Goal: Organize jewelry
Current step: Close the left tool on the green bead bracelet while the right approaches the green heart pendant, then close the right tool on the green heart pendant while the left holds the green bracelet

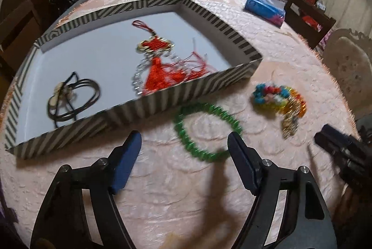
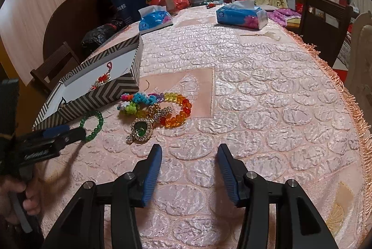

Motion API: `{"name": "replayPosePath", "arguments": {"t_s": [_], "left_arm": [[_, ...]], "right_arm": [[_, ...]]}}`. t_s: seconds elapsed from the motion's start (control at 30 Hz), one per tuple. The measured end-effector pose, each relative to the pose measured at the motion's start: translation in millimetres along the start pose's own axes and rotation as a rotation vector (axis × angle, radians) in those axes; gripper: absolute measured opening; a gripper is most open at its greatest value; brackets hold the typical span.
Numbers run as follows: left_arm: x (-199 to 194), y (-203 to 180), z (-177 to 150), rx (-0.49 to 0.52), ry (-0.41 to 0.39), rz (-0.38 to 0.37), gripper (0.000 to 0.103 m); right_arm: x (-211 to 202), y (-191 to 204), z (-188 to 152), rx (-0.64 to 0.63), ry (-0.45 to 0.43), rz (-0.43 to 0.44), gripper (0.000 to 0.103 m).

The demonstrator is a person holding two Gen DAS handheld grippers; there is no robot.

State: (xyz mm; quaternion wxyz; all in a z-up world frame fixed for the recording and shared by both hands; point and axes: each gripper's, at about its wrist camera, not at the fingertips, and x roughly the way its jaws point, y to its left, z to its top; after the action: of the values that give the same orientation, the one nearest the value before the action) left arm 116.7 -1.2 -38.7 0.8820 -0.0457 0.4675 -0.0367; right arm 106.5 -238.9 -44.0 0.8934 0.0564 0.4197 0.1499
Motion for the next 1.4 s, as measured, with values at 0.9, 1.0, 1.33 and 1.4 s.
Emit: {"name": "replayPosePath", "arguments": {"t_s": [0.9, 1.0, 1.33, 1.4], "left_arm": [[-44.8, 3.7, -16.2, 0.192, 0.023, -0.077, 0.006], [-45.0, 12.4, -19.1, 0.133, 0.009, -0.098, 0.006], [-42.6, 19.6, -22.6, 0.081, 0.003, -0.106, 0.006], [-43.6, 19.1, -23.2, 0.083, -0.001, -0.105, 0.006]], "right_arm": [[10.6, 29.5, 24.6, -0.081, 0.054, 0.187, 0.048], [28.1, 34.5, 32.1, -0.062, 0.087, 0.167, 0.045], [44.4, 58.6, 31.1, -0.157, 0.076, 0.072, 0.04], [45.0, 62.1, 28.1, -0.193, 0.064, 0.038, 0.036]]}}
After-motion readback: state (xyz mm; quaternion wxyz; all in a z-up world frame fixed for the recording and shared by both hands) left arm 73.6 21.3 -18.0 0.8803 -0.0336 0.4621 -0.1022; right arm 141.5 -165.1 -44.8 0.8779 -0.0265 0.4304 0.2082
